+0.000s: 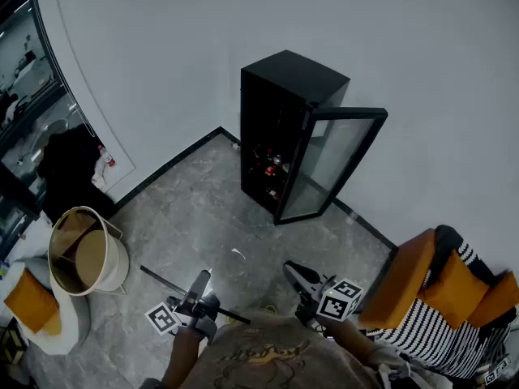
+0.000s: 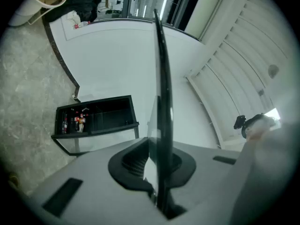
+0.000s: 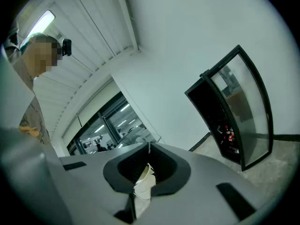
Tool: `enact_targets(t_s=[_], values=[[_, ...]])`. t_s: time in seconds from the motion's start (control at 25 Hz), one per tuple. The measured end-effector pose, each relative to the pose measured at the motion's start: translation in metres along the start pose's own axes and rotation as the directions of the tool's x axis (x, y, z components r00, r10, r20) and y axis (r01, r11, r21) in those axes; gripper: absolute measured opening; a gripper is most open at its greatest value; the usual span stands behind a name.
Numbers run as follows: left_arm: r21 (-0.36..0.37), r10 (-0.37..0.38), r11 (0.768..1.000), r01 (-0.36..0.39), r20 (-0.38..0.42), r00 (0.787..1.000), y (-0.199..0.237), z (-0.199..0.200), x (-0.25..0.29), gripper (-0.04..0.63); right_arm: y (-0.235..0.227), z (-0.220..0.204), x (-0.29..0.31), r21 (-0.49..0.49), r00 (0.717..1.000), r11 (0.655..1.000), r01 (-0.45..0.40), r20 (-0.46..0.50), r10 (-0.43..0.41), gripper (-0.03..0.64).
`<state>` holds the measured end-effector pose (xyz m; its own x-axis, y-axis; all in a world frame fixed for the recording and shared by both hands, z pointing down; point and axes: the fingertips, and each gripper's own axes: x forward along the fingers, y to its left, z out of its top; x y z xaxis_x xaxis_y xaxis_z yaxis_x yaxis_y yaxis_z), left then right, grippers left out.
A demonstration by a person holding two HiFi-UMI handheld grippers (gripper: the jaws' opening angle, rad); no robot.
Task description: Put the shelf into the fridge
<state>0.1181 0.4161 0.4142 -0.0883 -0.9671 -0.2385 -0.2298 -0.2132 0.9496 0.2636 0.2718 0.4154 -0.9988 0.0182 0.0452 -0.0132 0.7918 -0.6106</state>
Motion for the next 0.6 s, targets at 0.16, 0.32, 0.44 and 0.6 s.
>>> enact_targets(t_s=[0.16,0.32,0.44,0.6], values=[[-0.003,0.000,1.000,0.000,0.003,1.000,0.002,0.004,-0.003,0.015,0.001,-0.003,0.003,0.002,1.000,1.000,0.001,-0.002,-0.001,0.028],[-0.006,-0.008,1.000,0.008,0.000,1.000,0.001,0.007,-0.007,0.015,0.006,-0.006,0.005,0.000,1.000,1.000,0.012,-0.002,-0.012,0.028],[-0.010,-0.009,1.000,0.009,-0.005,1.000,0.001,0.009,-0.010,0.015,0.011,-0.009,0.007,0.001,1.000,1.000,0.022,-0.008,-0.022,0.028],[-0.018,-0.011,1.000,0.011,-0.014,1.000,0.002,0.015,-0.014,0.015,0.021,-0.017,0.011,-0.006,1.000,1.000,0.013,-0.013,-0.013,0.028]])
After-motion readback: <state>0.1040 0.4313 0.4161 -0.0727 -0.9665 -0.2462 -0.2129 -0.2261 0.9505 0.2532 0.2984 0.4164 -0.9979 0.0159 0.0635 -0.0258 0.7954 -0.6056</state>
